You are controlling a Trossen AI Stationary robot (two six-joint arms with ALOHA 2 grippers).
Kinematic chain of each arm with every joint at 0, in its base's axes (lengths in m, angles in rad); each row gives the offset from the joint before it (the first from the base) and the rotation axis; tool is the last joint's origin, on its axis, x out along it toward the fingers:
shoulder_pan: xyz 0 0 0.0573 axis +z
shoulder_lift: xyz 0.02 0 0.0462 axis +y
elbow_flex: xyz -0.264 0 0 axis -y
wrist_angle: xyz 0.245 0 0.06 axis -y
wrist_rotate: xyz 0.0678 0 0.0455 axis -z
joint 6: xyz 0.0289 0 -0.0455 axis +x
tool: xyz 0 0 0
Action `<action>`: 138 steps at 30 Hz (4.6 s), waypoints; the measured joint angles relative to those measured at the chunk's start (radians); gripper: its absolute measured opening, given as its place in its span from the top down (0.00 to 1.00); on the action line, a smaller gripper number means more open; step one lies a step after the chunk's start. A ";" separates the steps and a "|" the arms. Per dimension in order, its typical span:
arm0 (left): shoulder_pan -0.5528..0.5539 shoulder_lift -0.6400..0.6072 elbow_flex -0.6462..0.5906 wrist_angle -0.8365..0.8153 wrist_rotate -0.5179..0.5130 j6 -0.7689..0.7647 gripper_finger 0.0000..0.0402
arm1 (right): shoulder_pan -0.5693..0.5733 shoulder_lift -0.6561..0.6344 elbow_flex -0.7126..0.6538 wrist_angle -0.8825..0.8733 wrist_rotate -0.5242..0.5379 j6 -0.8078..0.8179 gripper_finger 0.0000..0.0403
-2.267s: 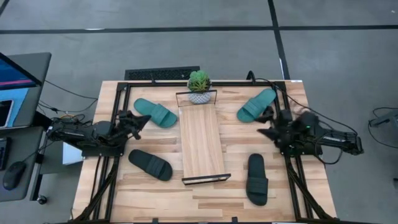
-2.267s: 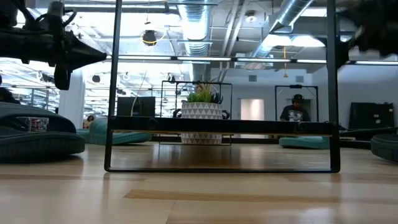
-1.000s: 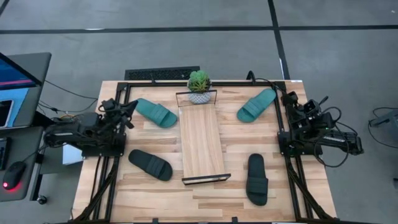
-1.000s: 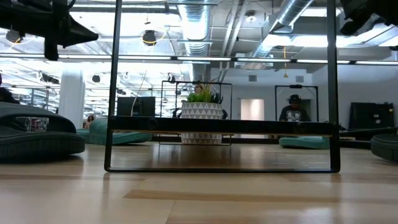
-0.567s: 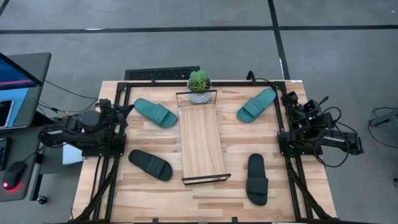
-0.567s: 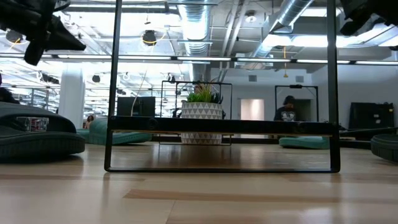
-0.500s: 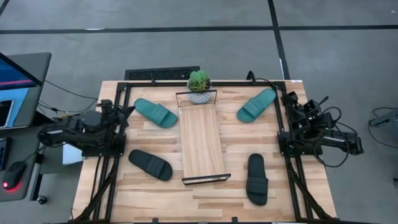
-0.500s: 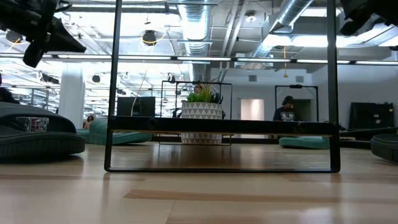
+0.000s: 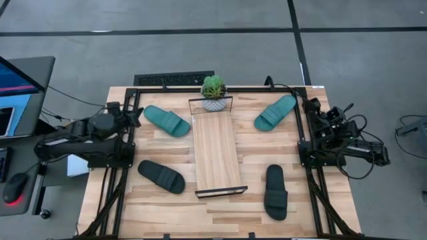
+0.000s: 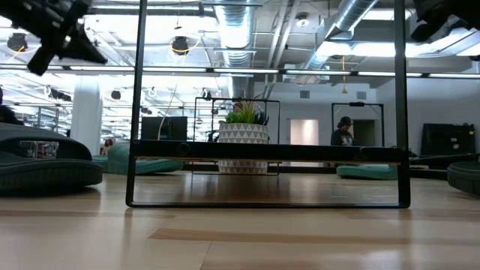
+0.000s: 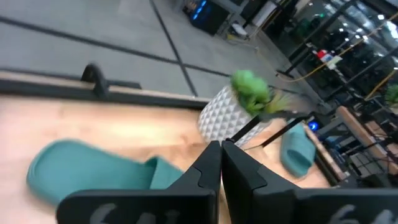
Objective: Pick and place slides into the shelf
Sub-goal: Put the left blue slides on the shelf
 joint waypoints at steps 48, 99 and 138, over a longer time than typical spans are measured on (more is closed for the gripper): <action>0.268 0.320 0.060 -0.259 0.045 -0.284 1.00 | 0.002 0.000 0.000 -0.352 -0.030 0.130 0.37; 0.378 0.423 -0.108 0.117 0.678 0.503 0.63 | 0.002 0.000 0.000 -0.405 -0.057 0.130 0.37; 0.358 0.647 -0.038 0.034 0.515 0.599 0.54 | 0.002 0.000 0.000 -0.472 -0.221 0.152 0.37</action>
